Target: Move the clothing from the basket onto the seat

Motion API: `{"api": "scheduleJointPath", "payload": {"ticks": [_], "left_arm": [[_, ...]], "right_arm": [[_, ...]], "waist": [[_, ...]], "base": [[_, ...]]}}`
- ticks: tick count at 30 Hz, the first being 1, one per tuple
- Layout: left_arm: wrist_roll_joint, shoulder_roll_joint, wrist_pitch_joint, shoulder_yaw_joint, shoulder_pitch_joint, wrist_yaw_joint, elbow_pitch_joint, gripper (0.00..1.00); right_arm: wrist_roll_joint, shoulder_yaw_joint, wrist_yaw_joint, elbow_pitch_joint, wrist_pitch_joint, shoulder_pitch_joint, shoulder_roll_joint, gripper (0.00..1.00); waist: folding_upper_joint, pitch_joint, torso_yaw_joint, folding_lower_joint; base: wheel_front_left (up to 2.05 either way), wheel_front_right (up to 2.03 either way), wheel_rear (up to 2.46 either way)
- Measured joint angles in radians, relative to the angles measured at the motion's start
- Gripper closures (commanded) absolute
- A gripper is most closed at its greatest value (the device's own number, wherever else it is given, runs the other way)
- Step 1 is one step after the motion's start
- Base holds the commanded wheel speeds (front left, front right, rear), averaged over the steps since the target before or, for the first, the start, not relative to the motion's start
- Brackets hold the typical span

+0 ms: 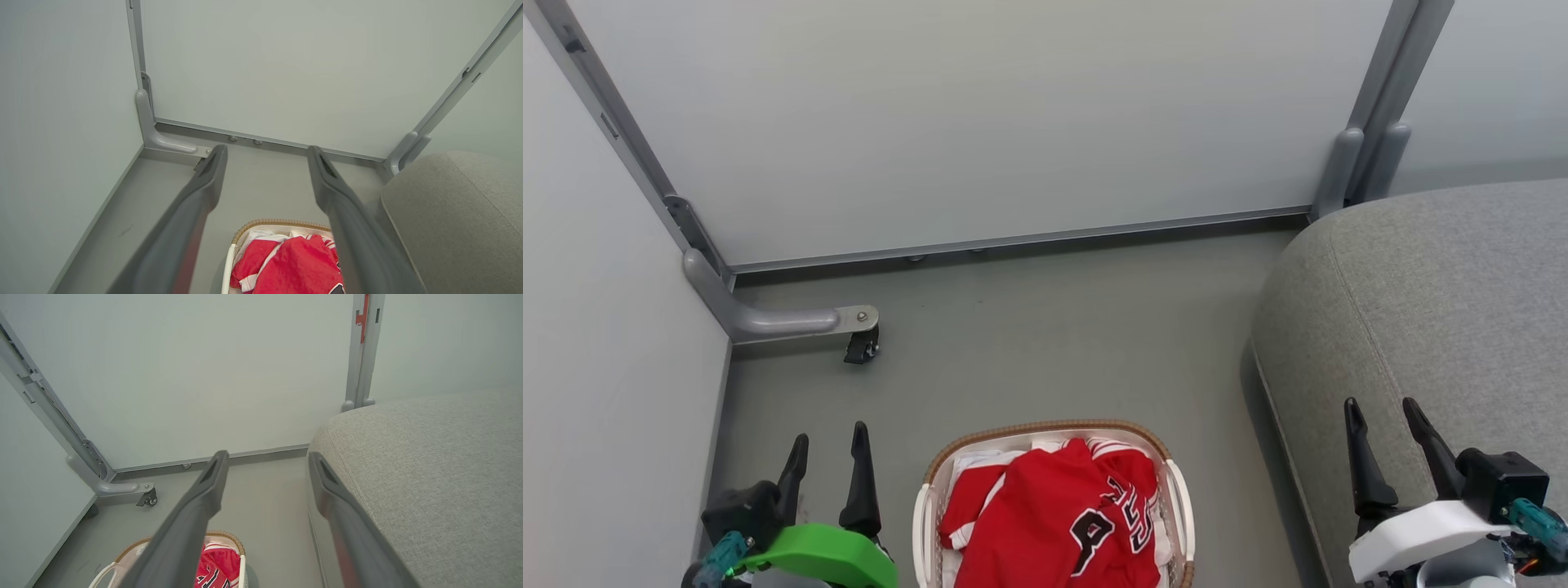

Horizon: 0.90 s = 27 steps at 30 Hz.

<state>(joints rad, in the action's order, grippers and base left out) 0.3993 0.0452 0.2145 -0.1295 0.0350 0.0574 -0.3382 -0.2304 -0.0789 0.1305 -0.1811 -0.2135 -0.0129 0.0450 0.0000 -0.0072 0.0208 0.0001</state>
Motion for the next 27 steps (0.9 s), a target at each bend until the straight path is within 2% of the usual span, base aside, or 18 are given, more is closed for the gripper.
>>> {"api": "scheduleJointPath", "payload": {"ticks": [27], "left_arm": [[-0.157,0.002,0.05,-0.031,0.0,-0.008,-0.042,0.0]], "right_arm": [[0.189,0.005,0.0,-0.002,-0.048,-0.008,0.002,0.0]], "waist": [[0.0,-0.001,0.007,-0.0001]], "base": [[0.0,0.0,0.0]]}}
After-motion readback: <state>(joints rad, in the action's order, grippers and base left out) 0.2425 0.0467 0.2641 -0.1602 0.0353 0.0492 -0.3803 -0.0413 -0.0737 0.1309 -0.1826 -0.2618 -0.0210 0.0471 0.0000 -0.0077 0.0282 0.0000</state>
